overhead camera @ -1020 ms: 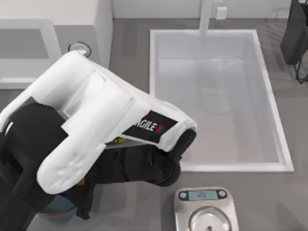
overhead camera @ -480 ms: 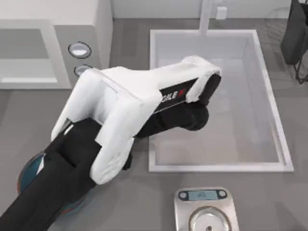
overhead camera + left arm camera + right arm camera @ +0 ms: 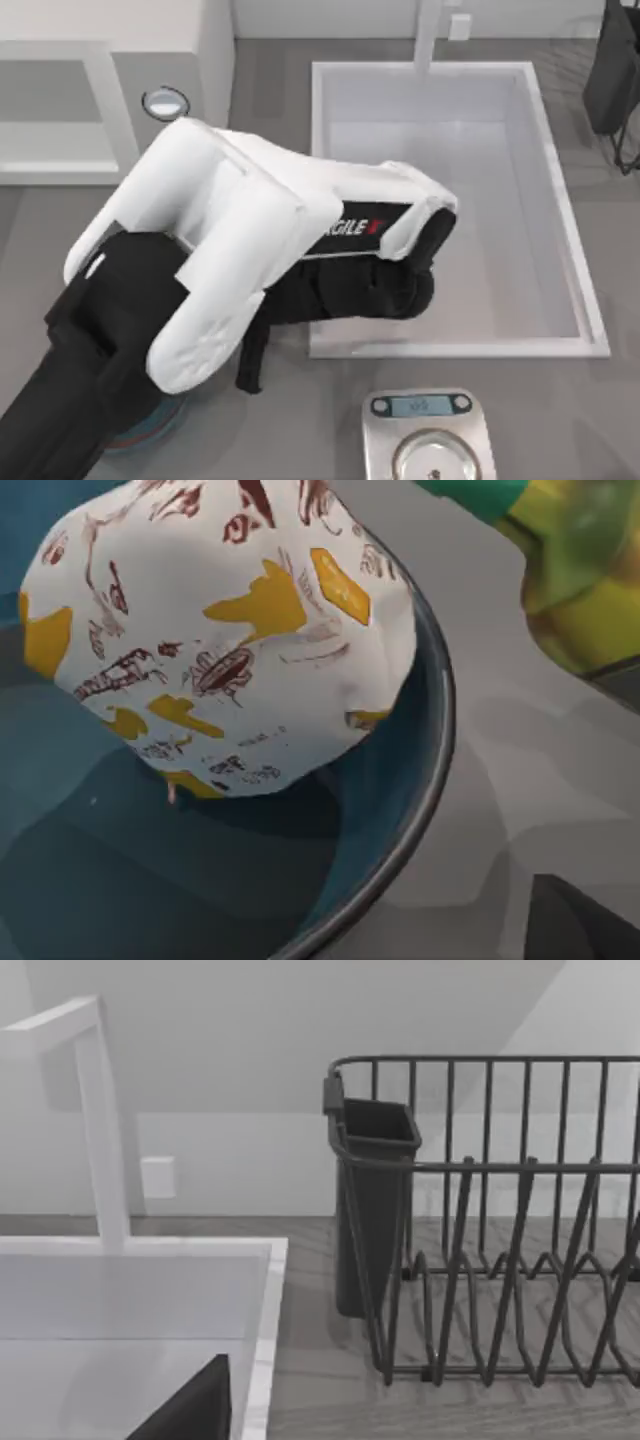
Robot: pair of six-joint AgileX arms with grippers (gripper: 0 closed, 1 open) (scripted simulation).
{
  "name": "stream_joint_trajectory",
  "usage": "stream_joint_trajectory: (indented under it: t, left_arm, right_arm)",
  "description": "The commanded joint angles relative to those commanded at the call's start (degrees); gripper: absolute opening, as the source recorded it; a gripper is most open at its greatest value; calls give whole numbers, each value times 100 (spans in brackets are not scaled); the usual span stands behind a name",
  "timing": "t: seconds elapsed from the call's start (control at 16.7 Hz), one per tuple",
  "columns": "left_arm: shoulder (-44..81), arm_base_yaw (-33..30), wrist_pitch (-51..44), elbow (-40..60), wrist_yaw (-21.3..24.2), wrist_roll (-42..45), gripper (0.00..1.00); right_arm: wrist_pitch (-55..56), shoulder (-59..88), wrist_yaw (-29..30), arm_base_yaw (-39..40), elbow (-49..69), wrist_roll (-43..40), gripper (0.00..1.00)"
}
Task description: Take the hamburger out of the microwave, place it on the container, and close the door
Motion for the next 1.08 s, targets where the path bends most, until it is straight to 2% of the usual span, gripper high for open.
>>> stream_joint_trajectory:
  t: [0.72,1.08]
  left_arm:
    - [-377,246,960,-1459,-291,51,0]
    - [-245,268,1047,-1622,-309,67,0]
  right_arm:
    - [0,0,0,0,0,0,100]
    - [0,0,0,0,0,0,100]
